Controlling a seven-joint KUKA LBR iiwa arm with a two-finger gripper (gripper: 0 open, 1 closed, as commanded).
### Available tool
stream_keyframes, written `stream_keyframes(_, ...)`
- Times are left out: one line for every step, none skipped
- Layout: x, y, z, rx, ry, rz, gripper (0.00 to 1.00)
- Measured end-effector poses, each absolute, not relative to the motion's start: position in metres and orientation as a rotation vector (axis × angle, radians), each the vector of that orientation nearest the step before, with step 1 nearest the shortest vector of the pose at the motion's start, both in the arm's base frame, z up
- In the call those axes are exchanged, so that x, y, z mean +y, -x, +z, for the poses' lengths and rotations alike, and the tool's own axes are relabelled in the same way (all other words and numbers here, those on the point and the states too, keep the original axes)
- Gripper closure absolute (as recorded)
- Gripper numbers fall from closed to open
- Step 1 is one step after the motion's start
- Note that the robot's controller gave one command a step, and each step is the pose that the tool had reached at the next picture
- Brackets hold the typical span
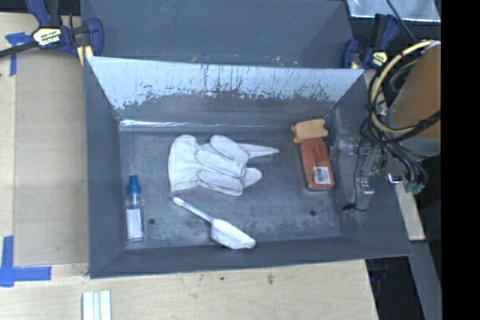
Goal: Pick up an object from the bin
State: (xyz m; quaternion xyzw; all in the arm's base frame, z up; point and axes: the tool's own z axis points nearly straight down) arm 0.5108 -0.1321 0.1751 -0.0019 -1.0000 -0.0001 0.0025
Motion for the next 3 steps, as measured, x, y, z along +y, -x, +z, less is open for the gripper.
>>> stream_keyframes(-0.132,-0.513,0.179,-3.145,0.001,0.002,0.00)
stream_keyframes(-0.110,-0.528,0.136,-3.152,-0.047,0.007,0.00)
stream_keyframes(-0.078,-0.525,0.095,-3.142,0.045,-0.001,0.00)
